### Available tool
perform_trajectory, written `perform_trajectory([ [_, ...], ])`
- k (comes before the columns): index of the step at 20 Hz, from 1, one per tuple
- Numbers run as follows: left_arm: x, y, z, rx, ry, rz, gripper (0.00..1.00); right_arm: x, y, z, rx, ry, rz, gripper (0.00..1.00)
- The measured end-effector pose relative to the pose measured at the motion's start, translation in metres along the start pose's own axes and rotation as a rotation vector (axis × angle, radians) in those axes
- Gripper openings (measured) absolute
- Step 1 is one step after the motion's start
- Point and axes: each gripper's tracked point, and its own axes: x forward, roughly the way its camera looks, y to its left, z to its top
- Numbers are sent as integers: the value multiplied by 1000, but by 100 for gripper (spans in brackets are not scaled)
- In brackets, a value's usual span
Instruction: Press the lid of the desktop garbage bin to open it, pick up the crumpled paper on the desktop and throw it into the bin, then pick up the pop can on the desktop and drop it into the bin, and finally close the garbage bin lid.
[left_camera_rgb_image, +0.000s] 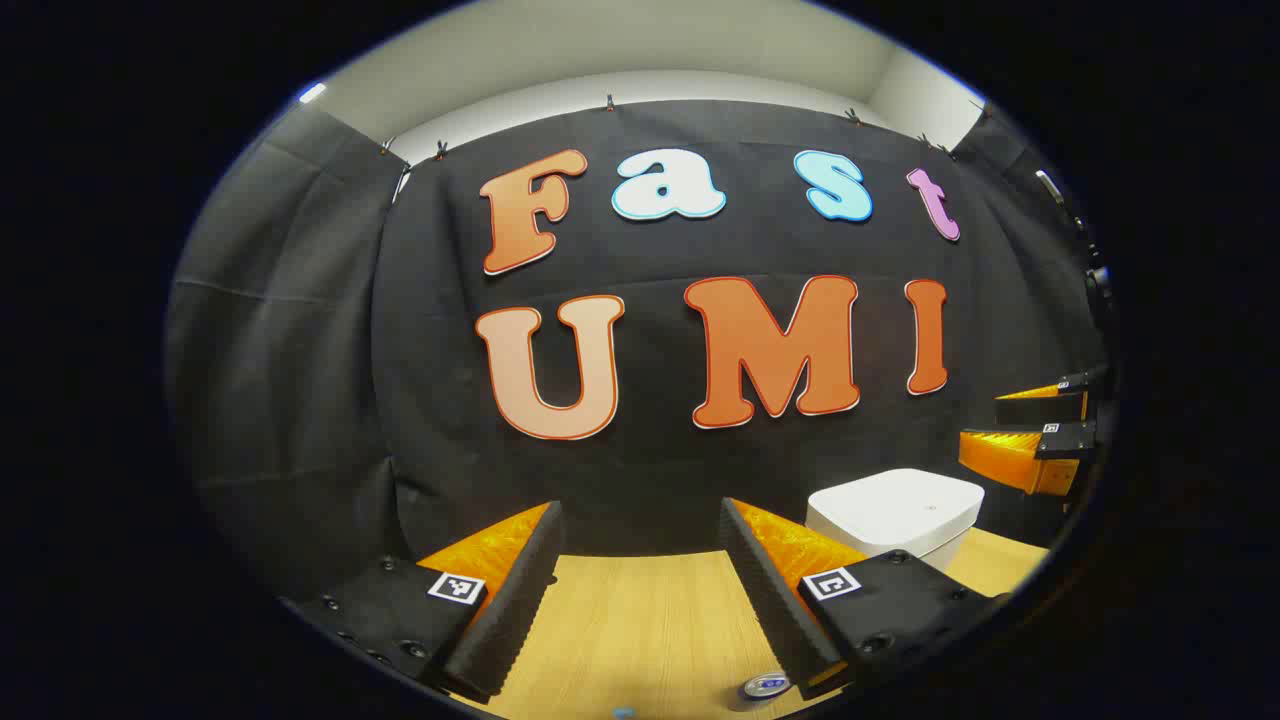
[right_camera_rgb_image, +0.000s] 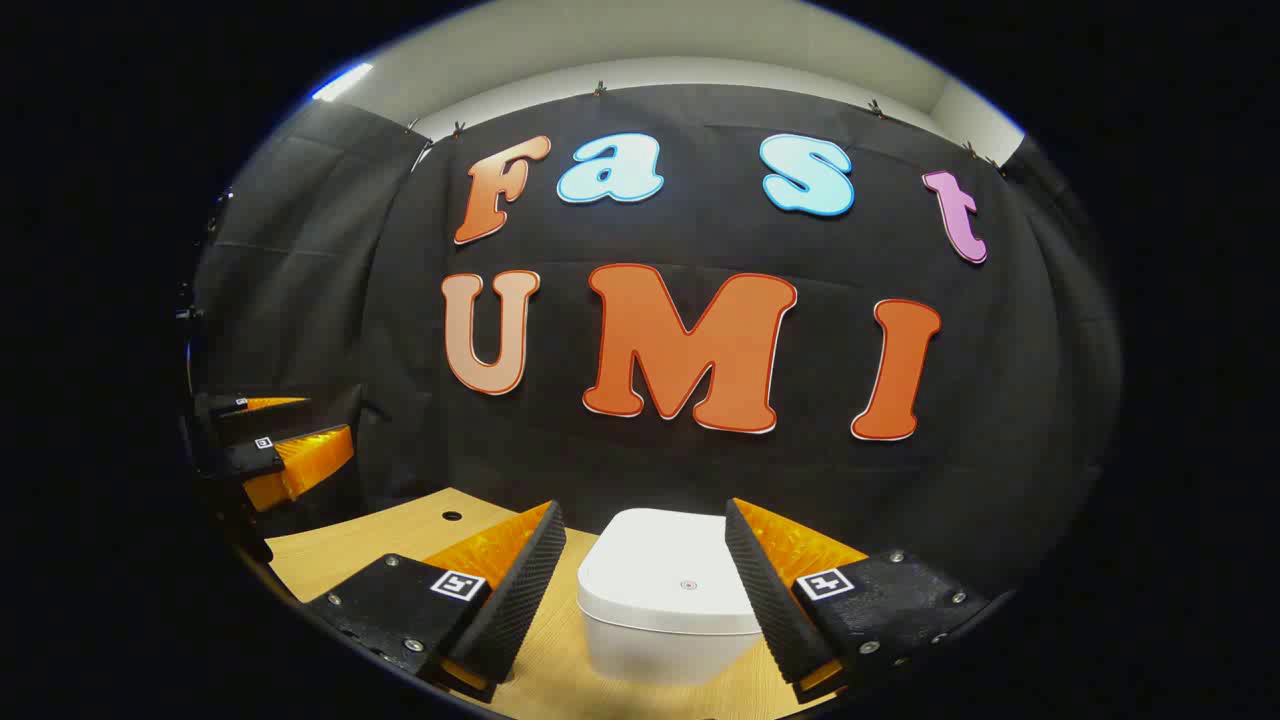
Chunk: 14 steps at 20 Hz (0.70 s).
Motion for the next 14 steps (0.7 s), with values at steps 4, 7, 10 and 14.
perform_trajectory([
  [4, 2, 1, 0, 1, 1, 1, 100, 1, 0, 0, 2, 2, -1, 97],
  [7, 0, 3, 1, 2, -3, 5, 100, 1, -1, 1, 3, 1, -3, 97],
  [10, 0, 5, 2, 6, -6, 10, 100, 1, -3, 2, 2, 2, -8, 96],
  [14, -2, 3, 1, 8, -4, 7, 100, 2, -7, 3, -7, 0, -17, 97],
])
